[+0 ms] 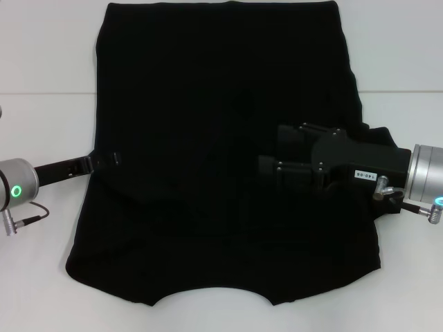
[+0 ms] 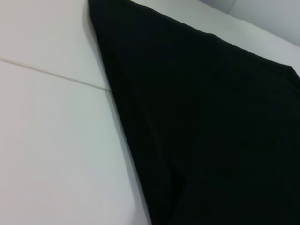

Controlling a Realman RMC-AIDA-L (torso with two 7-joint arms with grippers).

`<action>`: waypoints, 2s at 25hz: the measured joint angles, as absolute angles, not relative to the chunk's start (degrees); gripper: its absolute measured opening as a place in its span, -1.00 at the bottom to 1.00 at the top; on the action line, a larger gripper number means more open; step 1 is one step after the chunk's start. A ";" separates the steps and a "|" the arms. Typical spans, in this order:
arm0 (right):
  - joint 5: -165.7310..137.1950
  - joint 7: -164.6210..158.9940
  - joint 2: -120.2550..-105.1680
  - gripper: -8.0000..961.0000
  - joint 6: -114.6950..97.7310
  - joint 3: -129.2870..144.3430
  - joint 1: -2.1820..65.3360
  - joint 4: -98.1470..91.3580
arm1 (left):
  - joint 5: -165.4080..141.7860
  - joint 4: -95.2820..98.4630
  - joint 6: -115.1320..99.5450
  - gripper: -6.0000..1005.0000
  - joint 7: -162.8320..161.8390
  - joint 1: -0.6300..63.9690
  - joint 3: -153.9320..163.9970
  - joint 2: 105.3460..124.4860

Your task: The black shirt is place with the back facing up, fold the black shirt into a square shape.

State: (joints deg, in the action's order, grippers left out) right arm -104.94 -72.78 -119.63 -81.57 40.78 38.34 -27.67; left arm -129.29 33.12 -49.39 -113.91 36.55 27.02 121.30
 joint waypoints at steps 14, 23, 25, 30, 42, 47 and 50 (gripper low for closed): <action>-104.94 -73.10 -119.59 0.84 -81.57 40.78 38.32 -27.94 | -128.87 33.22 -49.17 0.41 -112.23 36.94 27.86 121.25; -104.94 -73.30 -119.47 0.84 -81.50 40.78 38.32 -27.97 | -128.79 33.13 -49.44 -0.40 -112.42 38.42 27.95 121.13; -104.94 -73.30 -119.46 0.84 -81.50 40.78 38.29 -27.97 | -128.77 33.09 -49.65 -0.59 -112.65 39.00 28.09 121.13; -104.94 -73.30 -119.44 0.84 -81.49 40.78 38.13 -27.96 | -128.75 32.40 -50.10 -0.89 -112.88 40.99 28.13 121.59; -104.94 -73.00 -119.44 0.84 -81.56 40.78 37.78 -27.95 | -128.54 27.78 -49.67 -0.99 -112.67 46.22 28.13 123.22; -104.94 -72.89 -119.30 0.84 -81.57 40.75 37.69 -27.96 | -126.13 27.61 -50.05 -0.98 -112.67 46.27 28.12 123.89; -104.94 -73.11 -118.99 0.84 -81.62 40.67 37.65 -27.98 | -123.44 27.08 -51.38 -0.74 -112.76 45.87 28.07 123.84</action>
